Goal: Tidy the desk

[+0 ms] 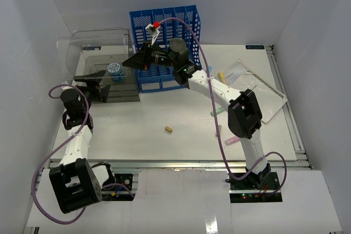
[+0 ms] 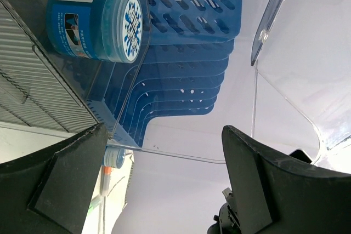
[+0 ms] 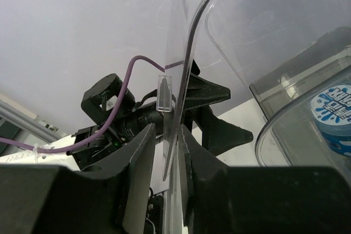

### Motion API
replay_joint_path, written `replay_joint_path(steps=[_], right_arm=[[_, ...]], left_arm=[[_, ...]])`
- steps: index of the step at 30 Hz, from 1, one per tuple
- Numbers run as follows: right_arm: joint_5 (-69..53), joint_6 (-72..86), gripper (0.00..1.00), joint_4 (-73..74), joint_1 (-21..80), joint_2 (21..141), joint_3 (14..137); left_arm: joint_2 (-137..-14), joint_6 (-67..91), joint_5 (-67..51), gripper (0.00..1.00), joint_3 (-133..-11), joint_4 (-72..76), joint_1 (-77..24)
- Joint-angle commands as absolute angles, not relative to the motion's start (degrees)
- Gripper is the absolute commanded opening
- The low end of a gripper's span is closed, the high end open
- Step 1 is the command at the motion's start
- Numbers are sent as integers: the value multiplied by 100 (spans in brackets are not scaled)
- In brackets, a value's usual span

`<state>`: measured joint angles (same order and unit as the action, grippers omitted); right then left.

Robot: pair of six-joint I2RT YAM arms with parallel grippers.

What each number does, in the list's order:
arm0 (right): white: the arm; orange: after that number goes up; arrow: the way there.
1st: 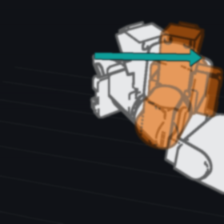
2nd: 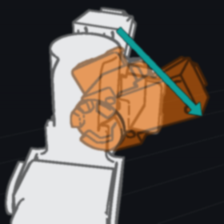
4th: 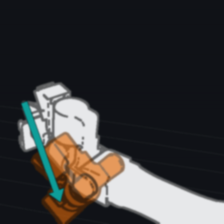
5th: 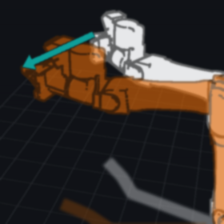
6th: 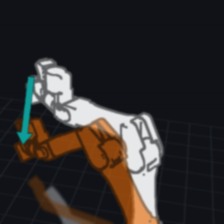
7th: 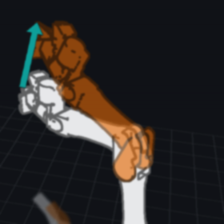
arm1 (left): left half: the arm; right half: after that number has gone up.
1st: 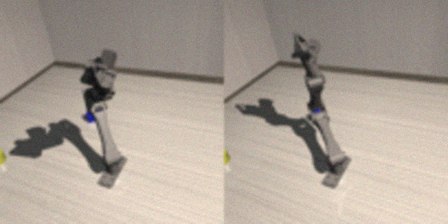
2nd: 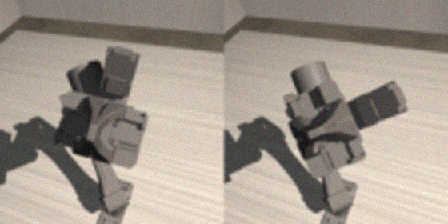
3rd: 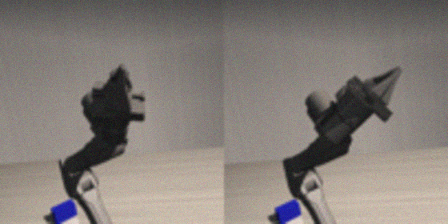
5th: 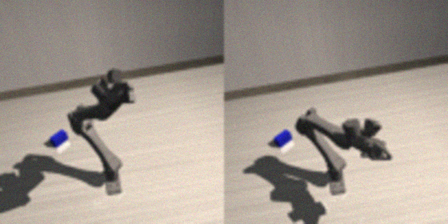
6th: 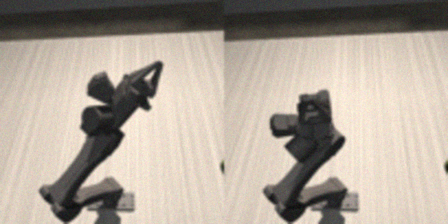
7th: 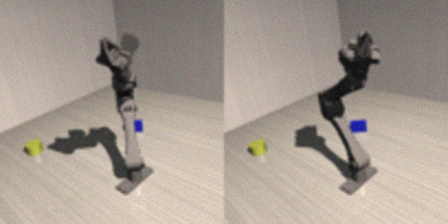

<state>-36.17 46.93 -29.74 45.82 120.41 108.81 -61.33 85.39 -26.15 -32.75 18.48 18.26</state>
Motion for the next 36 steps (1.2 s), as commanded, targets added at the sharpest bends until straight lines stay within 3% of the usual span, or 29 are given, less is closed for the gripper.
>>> replay_joint_path(steps=[1,5,9,15,18,21,23,30,36], right_arm=[[-3627,4540,52,-3236,4603,11587,10807],[-3812,4497,88,-3334,4551,11491,10662],[-4402,4446,98,-3725,4290,11313,10168],[-5548,4574,90,-4482,3538,10966,8840],[-5685,3354,90,-3336,3044,10479,8213],[-5167,1441,90,-483,2580,10068,8390],[-4367,499,90,175,2197,9839,8294],[-1444,-1417,90,806,1680,9842,7555],[-901,-1883,90,1023,1652,10400,7789]], left_arm=[[-5962,8621,-2664,96,-3554,2066,1854],[-6010,8515,-2681,96,-3647,2174,1854],[-6047,8508,-2700,96,-3693,2284,1863],[-6045,8493,-2738,96,-3744,2315,1872],[-6073,8482,-2812,96,-3735,2347,1916],[-6110,8517,-2927,96,-3701,2412,1987],[-6138,8525,-2954,96,-3733,2458,2001],[-6293,8459,-3016,96,-3955,2456,2013],[-6355,8445,-3067,96,-4106,2408,2013]])
